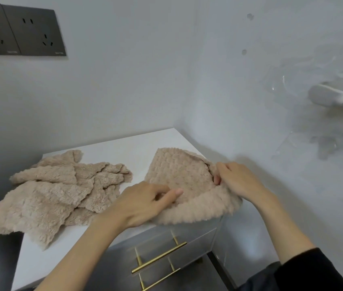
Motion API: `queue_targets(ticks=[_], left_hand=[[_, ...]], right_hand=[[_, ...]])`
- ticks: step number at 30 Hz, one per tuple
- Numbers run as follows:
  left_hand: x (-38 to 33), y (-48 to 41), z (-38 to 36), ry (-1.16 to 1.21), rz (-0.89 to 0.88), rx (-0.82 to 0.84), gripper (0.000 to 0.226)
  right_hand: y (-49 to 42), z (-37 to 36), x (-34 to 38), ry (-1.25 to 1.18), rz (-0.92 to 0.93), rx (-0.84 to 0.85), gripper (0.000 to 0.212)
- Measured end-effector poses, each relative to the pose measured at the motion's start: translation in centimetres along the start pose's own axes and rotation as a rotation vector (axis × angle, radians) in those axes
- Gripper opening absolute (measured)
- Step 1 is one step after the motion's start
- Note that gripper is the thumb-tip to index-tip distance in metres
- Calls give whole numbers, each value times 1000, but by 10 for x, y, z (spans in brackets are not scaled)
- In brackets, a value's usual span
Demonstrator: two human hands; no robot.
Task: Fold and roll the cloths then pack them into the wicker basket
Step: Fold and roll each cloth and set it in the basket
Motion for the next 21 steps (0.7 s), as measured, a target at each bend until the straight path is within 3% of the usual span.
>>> queue_targets(ticks=[2,5,8,14,18,21], left_hand=[[4,-3,4,55,87,-62,81],[14,-12,2,-41,220,-209,51],[24,-20,-9,-160,318,-203,45],[29,-28,-22,-176,467,-134,45],[30,-29,-22,-175,464,-77,35],[35,-22,-9,-133,483,-201,26]], right_hand=[[1,1,-4,-19,-24,5,36],[-3,0,-12,142,-84,0,25],[-5,-7,-14,175,-171,82,29],[-10,-14,-7,276,-71,62,32],[-11,-4,5,128,71,-184,21],[-12,2,16,-24,163,-407,13]])
Point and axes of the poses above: each hand's wrist, its own y-axis away from the middle knuckle, its own z-axis out of the back of the hand, x = y × z, the point moved 2 cm from there along -y, towards the middle knuckle, and after that the axes turned 15 degrees about -y, right-handed, at the moved point
